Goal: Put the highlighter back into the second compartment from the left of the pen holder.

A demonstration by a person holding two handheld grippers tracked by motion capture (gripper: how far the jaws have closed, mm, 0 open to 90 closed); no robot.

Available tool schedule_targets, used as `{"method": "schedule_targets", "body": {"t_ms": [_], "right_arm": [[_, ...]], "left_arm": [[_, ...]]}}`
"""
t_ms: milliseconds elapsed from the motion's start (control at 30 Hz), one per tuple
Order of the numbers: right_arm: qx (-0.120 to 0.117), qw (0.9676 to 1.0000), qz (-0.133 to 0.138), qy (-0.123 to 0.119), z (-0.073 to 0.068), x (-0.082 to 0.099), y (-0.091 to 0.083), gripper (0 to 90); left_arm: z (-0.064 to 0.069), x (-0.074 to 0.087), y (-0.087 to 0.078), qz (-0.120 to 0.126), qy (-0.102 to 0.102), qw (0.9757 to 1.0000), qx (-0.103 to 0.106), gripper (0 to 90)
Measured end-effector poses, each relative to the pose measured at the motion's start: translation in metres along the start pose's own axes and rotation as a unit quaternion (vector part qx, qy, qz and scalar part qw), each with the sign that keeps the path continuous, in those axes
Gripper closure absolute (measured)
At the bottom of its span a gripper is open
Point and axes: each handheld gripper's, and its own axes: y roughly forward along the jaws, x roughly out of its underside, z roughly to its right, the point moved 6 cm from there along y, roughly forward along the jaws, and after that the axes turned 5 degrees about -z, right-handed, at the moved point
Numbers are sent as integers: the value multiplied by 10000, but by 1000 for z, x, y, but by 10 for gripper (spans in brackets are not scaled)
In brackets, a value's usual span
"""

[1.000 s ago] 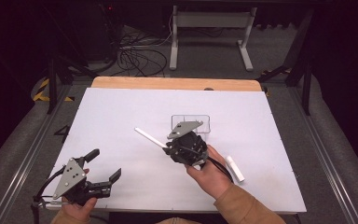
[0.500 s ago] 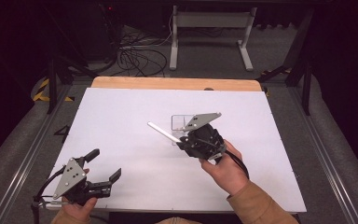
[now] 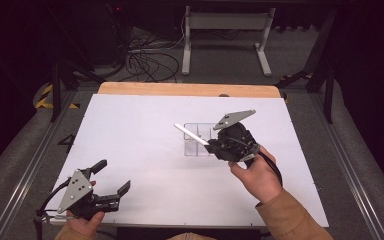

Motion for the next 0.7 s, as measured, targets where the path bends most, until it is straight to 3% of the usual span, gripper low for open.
{"method": "schedule_targets", "body": {"t_ms": [333, 700], "right_arm": [[241, 9993, -176, 239, 25, 8, -12, 789], [374, 9979, -304, 427, 42, 16, -22, 789]], "left_arm": [[0, 0, 1, -4, 3, 10000, -6, 77], [0, 0, 1, -20, 9, 10000, -4, 77]]}}
